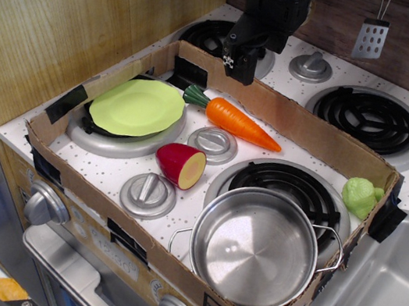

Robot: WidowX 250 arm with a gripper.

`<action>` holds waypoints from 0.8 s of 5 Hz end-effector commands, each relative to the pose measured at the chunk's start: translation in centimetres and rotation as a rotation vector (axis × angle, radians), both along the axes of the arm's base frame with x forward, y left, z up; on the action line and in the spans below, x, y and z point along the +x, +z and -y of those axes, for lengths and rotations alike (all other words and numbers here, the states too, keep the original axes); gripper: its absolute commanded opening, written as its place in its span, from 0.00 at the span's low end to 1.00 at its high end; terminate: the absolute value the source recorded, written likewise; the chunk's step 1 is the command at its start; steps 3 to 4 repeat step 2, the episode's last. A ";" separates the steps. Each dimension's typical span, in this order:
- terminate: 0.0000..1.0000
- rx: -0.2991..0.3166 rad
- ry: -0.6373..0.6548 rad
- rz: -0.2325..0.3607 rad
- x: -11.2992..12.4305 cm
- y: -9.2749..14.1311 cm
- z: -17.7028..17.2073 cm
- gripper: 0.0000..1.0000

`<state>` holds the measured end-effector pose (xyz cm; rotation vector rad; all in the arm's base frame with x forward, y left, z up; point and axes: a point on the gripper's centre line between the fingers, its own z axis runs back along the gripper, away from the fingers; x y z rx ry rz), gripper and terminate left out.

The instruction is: Take carrot off plate

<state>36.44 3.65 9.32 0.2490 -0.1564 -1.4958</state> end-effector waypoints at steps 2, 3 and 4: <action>1.00 0.009 -0.003 0.080 0.6 2.9 0.6 1.00; 1.00 0.009 -0.003 0.080 0.6 2.9 0.6 1.00; 1.00 0.009 -0.003 0.080 0.6 2.9 0.6 1.00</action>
